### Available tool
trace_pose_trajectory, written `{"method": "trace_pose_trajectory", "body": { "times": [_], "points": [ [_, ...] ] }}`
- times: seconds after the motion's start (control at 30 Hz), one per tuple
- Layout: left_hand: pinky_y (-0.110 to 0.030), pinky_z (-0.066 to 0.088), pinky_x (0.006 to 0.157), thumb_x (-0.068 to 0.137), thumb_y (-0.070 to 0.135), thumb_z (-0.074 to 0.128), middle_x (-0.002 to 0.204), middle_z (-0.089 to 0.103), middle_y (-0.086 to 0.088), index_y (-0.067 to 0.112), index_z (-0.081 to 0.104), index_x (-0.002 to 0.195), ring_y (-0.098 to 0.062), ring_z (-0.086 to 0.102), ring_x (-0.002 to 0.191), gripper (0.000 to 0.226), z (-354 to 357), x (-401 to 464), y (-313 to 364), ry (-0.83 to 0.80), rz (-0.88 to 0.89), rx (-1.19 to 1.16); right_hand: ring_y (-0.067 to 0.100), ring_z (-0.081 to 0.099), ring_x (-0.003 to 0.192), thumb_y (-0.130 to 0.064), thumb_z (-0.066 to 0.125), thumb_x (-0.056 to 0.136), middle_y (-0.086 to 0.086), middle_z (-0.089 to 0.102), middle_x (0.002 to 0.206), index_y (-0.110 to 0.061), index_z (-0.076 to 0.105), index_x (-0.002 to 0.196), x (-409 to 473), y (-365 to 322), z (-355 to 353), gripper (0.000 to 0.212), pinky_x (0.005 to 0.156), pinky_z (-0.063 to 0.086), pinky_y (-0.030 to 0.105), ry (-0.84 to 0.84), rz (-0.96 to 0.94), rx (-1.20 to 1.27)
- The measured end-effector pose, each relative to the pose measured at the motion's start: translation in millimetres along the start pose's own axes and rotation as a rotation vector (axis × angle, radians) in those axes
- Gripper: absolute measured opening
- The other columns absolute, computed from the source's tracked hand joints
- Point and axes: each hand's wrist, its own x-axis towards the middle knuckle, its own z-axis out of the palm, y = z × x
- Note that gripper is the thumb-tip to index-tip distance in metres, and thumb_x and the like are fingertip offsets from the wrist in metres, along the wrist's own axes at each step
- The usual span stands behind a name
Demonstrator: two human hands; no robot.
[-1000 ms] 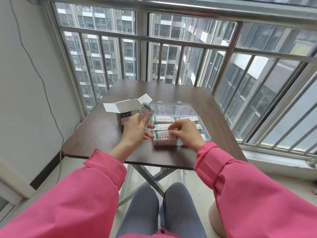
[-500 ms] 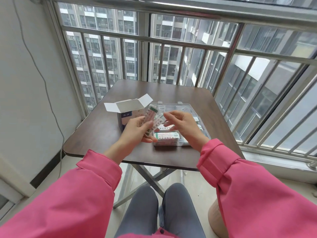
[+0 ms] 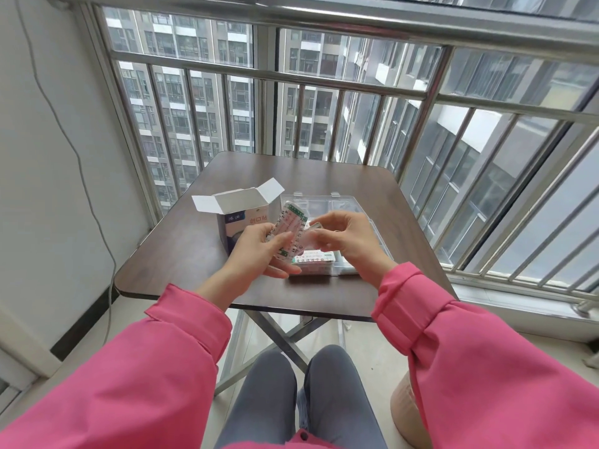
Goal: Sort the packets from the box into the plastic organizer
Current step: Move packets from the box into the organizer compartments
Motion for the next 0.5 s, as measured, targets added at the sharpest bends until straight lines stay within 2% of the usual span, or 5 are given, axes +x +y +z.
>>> {"method": "trace_pose_trajectory", "body": {
  "times": [0.1,0.23,0.4,0.43,0.5],
  "points": [
    [-0.025,0.054,0.044,0.096,0.019,0.053,0.09,0.07,-0.011,0.016,0.06,0.099,-0.026,0.07,0.059,0.009,-0.2,0.9,-1.5,0.019,-0.01,0.023,0.005,0.06,0.045,0.009,0.066,0.079,0.007,0.066,0.063,0.004,0.063,0.089,0.7,0.5,0.3,0.011,0.049,0.049,0.015,0.046,0.026,-0.013],
    [-0.021,0.049,0.039,0.096,0.016,0.051,0.094,0.07,-0.018,0.013,0.06,0.1,-0.022,0.068,0.052,0.01,-7.4,6.6,-8.3,0.18,-0.018,0.042,0.005,0.06,0.041,0.01,0.063,0.082,0.015,0.062,0.07,0.005,0.061,0.093,7.4,9.7,-4.3,0.012,0.045,0.049,0.015,0.193,0.085,-0.029],
    [-0.017,0.043,0.035,0.097,0.016,0.049,0.09,0.071,-0.016,0.01,0.059,0.108,-0.017,0.066,0.047,0.016,-10.8,7.2,-9.7,0.206,-0.007,0.073,0.006,0.06,0.044,0.001,0.066,0.081,0.015,0.065,0.076,-0.011,0.061,0.08,11.0,28.9,-5.9,0.013,0.043,0.044,0.013,0.198,0.114,-0.345],
    [-0.017,0.043,0.035,0.097,0.015,0.049,0.09,0.071,-0.016,0.011,0.059,0.108,-0.016,0.066,0.046,0.015,-11.2,7.3,-9.7,0.207,-0.006,0.071,0.011,0.062,0.049,-0.001,0.067,0.08,0.014,0.067,0.077,-0.011,0.062,0.082,11.0,31.6,-4.7,0.011,0.047,0.047,0.015,0.201,0.104,-0.407],
    [-0.017,0.043,0.036,0.097,0.015,0.049,0.09,0.071,-0.016,0.011,0.059,0.107,-0.017,0.066,0.046,0.015,-12.0,7.8,-9.6,0.209,-0.006,0.072,0.022,0.067,0.065,-0.007,0.07,0.077,0.015,0.07,0.08,-0.011,0.065,0.083,12.1,36.5,-1.7,0.009,0.068,0.054,0.027,0.21,0.067,-0.526]
  ]
}}
